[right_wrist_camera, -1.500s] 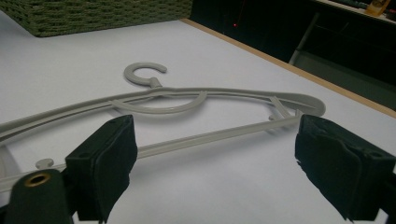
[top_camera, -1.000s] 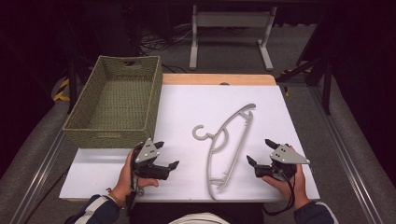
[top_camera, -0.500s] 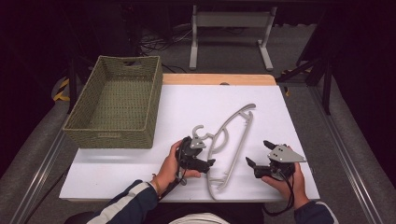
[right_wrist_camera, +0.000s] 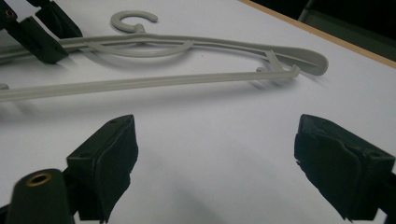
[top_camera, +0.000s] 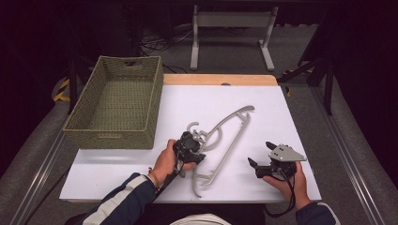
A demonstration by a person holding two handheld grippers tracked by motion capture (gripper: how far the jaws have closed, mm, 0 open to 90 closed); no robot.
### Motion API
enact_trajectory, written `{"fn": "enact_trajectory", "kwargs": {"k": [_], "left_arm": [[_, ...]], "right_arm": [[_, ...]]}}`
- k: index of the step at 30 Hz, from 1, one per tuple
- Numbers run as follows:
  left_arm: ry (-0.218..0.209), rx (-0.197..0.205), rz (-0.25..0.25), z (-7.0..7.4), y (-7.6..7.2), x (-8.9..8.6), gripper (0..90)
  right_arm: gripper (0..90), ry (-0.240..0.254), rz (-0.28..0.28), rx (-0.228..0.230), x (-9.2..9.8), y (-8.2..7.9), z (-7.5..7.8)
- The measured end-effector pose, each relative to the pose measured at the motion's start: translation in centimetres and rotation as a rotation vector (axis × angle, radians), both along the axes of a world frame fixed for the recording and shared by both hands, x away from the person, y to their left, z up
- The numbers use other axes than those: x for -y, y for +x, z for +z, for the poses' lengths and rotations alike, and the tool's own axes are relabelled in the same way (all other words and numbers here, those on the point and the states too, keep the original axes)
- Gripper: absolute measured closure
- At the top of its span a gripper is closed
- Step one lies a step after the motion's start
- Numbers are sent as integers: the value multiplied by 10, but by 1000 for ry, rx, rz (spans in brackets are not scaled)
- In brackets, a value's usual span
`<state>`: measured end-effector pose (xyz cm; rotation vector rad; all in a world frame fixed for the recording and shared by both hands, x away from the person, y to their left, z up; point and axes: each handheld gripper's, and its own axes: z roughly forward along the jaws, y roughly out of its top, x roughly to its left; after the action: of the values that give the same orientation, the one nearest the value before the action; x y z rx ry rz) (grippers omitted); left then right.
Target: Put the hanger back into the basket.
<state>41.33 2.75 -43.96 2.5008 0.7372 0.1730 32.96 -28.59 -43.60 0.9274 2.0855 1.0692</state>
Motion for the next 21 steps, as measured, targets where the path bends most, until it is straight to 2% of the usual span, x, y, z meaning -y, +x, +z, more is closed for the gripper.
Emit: {"fn": "enact_trajectory", "kwargs": {"k": [3,4,6,7,11,16,18,19,21], "left_arm": [[49,-55,0,5,11,5,613],[65,-57,-10,6,16,8,622],[75,-77,-23,7,24,10,627],[77,-88,-7,8,27,11,640],[125,-79,-26,10,33,18,691],[145,-59,-43,11,37,21,766],[160,-34,-71,11,38,21,817],[160,-34,-71,11,38,21,816],[179,8,-80,10,35,24,819]], "right_arm": [[141,-5,-14,-11,0,2,-1],[142,-5,-19,-17,1,2,-1],[144,-14,-30,-26,0,2,-1],[144,-15,-36,-27,0,2,0],[145,-3,-44,-37,2,3,0],[146,-1,-45,-34,3,3,1],[146,0,-45,-34,4,3,1],[146,0,-45,-34,4,3,1],[146,3,-48,-32,4,3,1]]}}
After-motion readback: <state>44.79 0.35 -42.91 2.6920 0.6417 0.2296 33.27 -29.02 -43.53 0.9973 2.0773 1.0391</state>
